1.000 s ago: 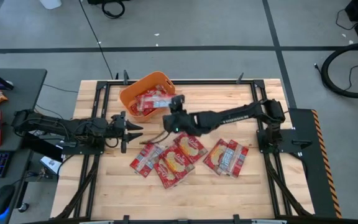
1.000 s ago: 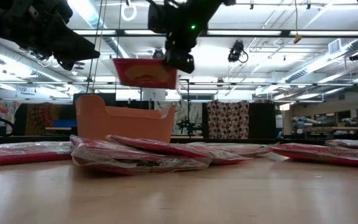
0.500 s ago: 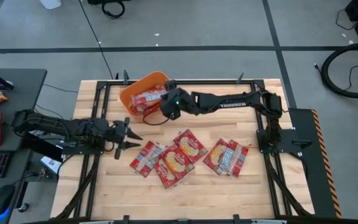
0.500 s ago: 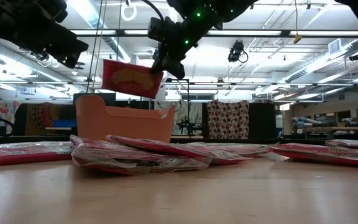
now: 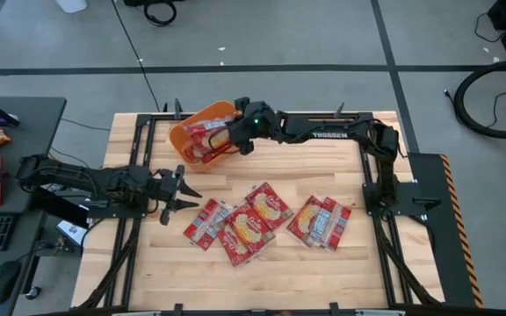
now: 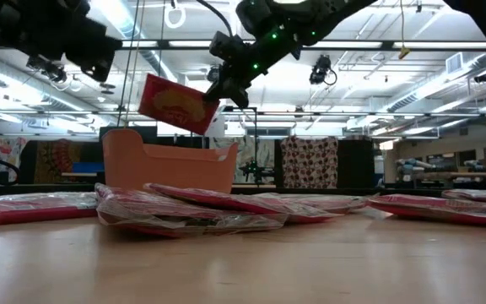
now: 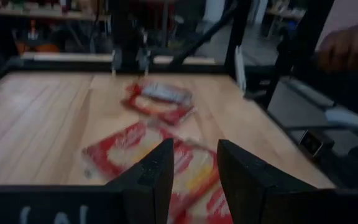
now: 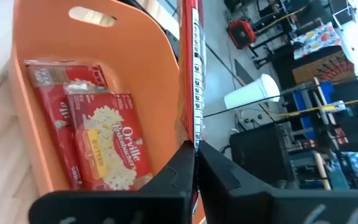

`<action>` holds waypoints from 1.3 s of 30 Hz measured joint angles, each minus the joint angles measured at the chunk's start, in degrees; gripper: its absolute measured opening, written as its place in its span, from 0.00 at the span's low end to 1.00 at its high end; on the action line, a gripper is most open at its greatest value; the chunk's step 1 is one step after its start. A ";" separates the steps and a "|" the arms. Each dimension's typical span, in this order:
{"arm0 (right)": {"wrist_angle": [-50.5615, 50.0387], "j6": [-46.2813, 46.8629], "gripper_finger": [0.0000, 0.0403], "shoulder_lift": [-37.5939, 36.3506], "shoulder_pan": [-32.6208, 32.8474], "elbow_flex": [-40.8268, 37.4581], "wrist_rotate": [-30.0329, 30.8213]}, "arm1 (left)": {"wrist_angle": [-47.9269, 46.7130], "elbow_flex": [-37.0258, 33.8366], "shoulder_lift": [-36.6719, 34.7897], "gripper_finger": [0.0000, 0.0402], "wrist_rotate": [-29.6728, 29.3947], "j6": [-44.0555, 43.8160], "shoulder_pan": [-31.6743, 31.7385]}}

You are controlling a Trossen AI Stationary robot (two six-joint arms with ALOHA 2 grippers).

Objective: Sort popcorn bags into baskets
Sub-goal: Put the red popcorn bag into the orange bin

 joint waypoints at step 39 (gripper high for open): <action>7.42 -10.21 0.34 11.26 5.55 5.48 33.48 | 3.34 0.01 0.00 0.32 0.29 1.18 0.00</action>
